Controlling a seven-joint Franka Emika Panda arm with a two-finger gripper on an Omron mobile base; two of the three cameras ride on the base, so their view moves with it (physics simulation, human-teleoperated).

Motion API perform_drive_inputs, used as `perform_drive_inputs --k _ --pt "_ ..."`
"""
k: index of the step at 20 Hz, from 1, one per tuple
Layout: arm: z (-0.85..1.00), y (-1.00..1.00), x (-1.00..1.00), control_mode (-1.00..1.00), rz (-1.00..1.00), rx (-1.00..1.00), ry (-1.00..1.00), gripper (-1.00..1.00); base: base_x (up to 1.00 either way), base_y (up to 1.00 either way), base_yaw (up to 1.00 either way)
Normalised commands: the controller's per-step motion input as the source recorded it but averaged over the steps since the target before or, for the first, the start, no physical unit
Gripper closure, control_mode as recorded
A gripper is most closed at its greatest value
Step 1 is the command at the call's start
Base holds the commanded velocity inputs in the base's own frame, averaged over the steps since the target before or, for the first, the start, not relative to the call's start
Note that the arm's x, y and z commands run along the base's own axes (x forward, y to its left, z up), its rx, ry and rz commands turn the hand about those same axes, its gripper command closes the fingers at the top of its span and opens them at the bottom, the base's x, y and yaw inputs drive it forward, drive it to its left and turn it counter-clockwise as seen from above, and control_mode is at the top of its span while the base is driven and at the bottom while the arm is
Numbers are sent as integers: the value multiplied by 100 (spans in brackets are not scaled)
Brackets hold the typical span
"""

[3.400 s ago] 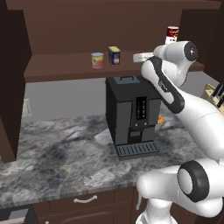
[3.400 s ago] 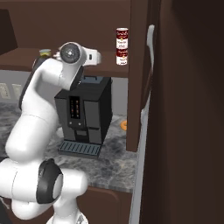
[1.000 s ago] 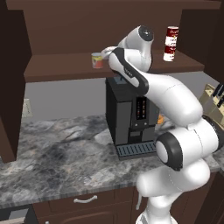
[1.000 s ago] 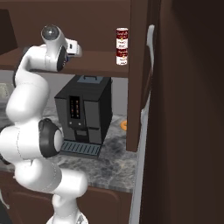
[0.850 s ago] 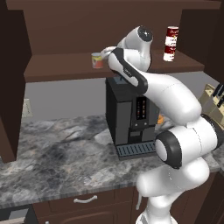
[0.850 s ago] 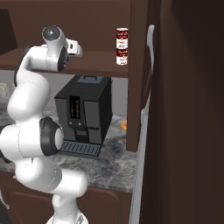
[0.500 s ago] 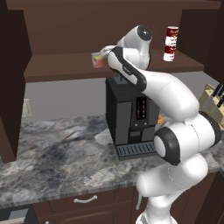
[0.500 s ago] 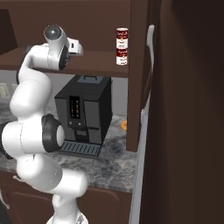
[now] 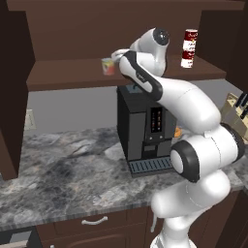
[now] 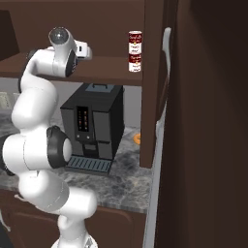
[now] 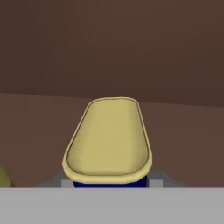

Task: Stack two cans on top of the other two cans in the cabinet.

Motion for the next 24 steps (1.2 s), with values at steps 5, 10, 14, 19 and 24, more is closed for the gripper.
perform_drive_inputs --k 5,10,14,19,24 --pt "0 -10 -33 -100 3 0 -12 100 0 0 0" --pt "22 -12 -28 -100 1 0 -1 100 0 0 0" --pt "29 -1 -36 -100 5 4 0 100 0 0 0" --pt "28 -5 -37 -100 12 5 -1 100 0 0 0" --pt "24 -7 -25 -100 14 1 -3 100 0 0 0"
